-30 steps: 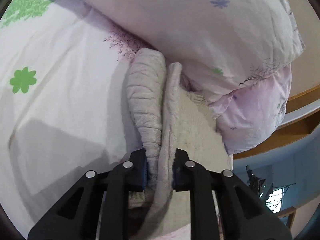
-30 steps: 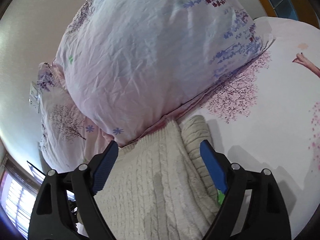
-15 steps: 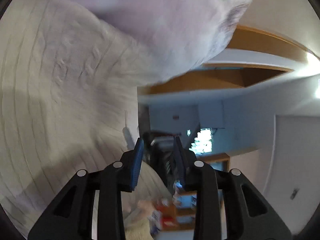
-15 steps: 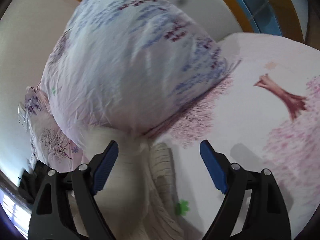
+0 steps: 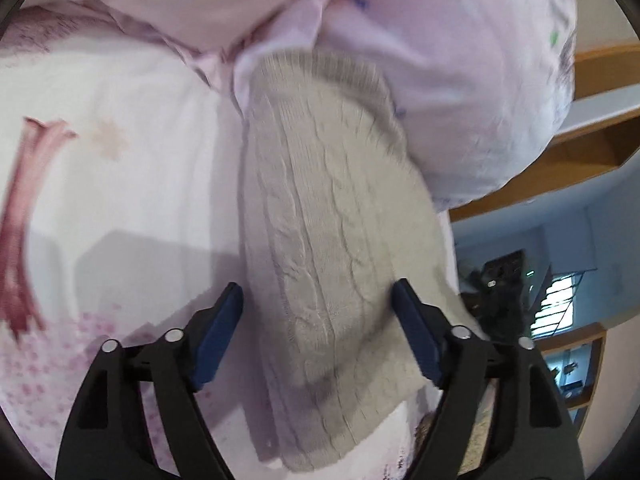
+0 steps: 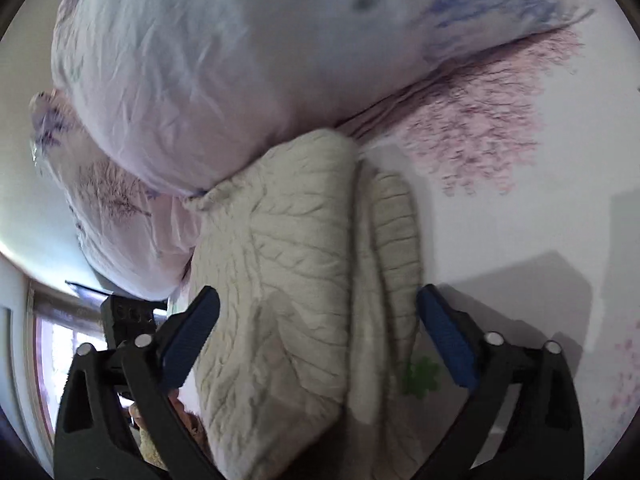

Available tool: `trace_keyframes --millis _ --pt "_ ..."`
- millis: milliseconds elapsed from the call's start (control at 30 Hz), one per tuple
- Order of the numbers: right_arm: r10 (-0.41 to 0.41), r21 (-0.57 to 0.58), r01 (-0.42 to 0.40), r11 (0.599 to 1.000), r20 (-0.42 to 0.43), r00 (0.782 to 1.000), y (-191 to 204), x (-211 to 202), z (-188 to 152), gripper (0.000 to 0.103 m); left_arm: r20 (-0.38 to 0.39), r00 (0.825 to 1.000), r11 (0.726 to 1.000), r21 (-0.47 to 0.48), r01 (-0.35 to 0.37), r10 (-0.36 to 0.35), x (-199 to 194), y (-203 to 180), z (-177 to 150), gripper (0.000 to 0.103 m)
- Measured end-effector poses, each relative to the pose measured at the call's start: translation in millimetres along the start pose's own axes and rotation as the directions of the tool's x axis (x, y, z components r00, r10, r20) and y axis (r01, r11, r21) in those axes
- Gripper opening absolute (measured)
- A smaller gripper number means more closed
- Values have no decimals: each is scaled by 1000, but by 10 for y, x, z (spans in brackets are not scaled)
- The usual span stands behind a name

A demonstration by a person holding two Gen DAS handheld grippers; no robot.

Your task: Fold small clothes

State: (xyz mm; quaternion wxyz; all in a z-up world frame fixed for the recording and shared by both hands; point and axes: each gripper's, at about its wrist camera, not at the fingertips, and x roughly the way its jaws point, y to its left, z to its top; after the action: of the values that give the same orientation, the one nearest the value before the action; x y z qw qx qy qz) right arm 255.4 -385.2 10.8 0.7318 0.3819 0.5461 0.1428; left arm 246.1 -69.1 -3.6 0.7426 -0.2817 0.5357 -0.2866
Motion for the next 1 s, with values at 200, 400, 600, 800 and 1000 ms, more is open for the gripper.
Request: trace_keyframes --millis 200,400,600,800,1000 --pt "67 5 -68 998 38 997 23 9 -240 32 26 1000 997 80 -7 5 -61 -2 -74 46" --pt "138 -223 -135 965 -4 990 847 110 -544 31 184 983 967 248 -49 3 -922 5 -298 44" --pt "-192 -233 234 944 188 963 1014 215 -653 55 375 881 885 247 -396 289 -1421 277 -401 59" --pt "-62 -174 85 981 135 989 1063 219 -639 43 408 885 888 290 -357 223 -1642 135 -636 70" --pt "-172 -78 189 979 186 967 882 398 -524 6 360 908 861 370 -350 214 -1520 -31 -878 71"
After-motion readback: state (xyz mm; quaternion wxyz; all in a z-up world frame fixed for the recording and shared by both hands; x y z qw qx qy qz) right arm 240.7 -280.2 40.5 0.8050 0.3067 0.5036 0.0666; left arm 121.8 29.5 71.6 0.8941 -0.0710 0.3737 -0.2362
